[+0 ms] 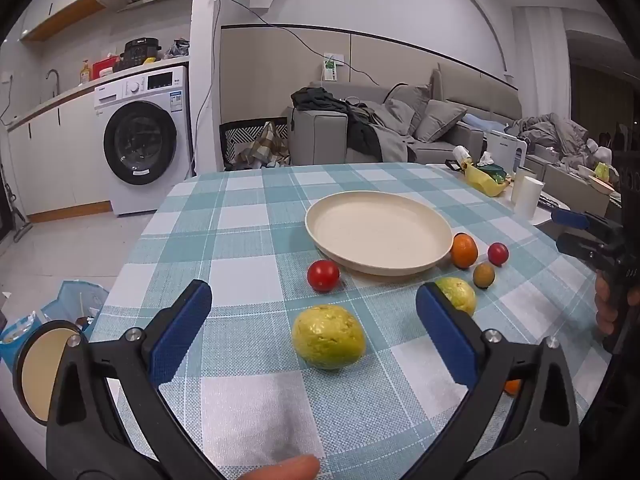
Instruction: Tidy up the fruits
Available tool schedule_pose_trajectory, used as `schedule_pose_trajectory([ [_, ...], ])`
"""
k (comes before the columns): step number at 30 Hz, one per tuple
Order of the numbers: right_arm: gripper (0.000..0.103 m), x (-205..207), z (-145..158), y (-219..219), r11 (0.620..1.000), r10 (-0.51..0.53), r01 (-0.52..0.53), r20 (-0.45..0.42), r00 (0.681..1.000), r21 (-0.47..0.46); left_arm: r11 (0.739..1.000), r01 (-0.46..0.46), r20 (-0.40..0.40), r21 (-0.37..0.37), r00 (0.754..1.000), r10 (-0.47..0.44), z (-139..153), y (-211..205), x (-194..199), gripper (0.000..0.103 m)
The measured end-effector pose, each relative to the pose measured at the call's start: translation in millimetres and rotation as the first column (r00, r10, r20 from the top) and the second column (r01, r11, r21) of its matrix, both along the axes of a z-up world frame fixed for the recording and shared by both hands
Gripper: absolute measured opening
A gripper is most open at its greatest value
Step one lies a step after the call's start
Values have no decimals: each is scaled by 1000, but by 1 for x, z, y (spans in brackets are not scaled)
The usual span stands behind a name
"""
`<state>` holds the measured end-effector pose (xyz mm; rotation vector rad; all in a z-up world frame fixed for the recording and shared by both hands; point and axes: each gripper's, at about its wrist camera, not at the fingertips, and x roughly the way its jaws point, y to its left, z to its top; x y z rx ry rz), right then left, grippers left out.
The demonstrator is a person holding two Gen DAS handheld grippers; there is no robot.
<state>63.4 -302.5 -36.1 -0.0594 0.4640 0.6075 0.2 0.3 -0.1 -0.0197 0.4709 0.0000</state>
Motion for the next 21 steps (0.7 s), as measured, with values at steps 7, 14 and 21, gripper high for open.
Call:
schedule_pose_trajectory([
  [7,103,1,1,-1,1000,7,-7,-2,1000,10,1000,-1,8,-5,1000,1,0,0,-1,102],
  [14,103,-6,2,5,1000,8,-8,9,1000,-9,1000,-1,7,1,1000,1,1,-3,-4,102],
  [21,103,0,-1,1,1000,16,-16,1,1000,-3,1000,-4,5,-11,1000,4,0,2,-1,102],
])
